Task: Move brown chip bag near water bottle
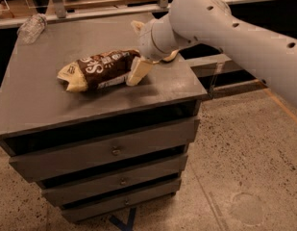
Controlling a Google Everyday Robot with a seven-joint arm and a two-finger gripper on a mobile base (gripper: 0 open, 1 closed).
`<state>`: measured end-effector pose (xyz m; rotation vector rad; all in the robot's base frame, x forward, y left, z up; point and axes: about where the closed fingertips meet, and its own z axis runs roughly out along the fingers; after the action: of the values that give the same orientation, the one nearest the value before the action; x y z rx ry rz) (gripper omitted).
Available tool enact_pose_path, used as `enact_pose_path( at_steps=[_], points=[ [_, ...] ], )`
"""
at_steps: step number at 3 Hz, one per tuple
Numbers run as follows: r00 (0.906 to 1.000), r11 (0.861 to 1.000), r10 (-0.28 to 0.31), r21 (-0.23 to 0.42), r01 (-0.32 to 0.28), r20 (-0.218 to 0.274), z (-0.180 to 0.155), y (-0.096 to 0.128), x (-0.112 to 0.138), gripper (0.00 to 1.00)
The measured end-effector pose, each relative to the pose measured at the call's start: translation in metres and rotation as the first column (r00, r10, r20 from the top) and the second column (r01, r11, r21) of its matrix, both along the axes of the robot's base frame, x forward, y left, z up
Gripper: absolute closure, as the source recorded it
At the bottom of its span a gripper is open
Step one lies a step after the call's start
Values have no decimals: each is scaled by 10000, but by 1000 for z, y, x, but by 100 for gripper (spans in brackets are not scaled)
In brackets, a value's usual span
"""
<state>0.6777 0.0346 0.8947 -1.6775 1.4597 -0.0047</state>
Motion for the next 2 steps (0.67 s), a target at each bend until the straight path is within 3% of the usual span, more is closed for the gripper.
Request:
enact_pose_path(
  at_steps=[1,2],
  points=[
    [10000,10000,-73,-53,73,-50,-10,3,4,0],
    [10000,10000,23,-71,-23,-93,-16,7,4,17]
  ],
)
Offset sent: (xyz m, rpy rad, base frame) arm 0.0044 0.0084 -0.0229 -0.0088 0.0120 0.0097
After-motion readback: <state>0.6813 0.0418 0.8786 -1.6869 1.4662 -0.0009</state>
